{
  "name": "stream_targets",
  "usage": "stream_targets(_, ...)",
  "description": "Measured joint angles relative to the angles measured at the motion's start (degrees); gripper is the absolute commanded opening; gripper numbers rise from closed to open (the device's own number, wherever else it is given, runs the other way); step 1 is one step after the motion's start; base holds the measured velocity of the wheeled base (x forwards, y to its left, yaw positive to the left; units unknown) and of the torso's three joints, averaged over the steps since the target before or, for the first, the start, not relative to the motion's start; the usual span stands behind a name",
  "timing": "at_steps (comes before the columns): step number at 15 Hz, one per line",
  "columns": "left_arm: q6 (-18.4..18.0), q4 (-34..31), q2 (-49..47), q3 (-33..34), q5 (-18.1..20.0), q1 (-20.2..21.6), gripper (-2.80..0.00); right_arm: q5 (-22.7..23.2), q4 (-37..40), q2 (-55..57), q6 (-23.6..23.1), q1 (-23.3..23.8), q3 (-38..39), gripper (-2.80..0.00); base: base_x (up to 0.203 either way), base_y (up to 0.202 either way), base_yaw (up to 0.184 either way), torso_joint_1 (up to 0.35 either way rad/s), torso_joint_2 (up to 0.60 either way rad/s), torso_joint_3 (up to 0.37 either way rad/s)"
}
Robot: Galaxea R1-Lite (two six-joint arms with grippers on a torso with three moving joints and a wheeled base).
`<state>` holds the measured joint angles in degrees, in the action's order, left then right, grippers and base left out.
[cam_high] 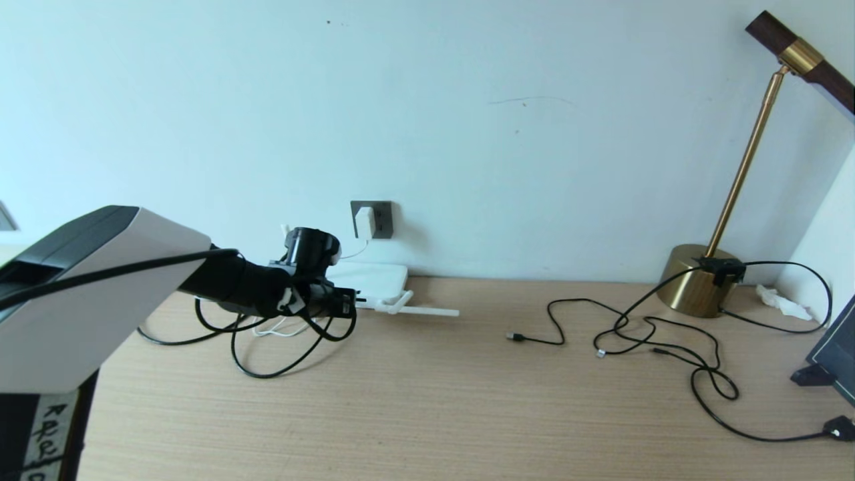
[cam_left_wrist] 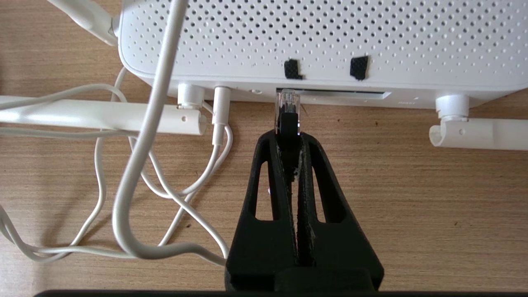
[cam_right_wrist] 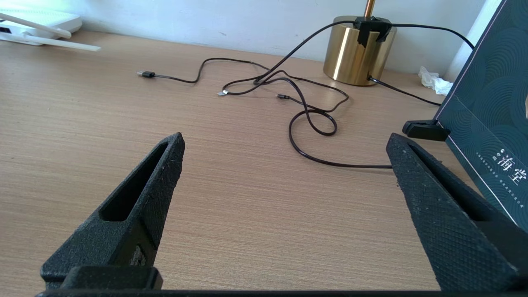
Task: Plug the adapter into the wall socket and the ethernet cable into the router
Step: Align cable and router interface
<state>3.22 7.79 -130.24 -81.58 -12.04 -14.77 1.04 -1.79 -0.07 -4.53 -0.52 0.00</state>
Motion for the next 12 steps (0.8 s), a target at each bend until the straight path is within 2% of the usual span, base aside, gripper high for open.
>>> stream_targets(12,0.0,-0.4,-1.3,-1.9,0.0,0.0,-2.8,0.0,0.0,0.0,0.0,0.0,0.0,0.0,0.0,0.0,0.0,0.0,0.0,0.0)
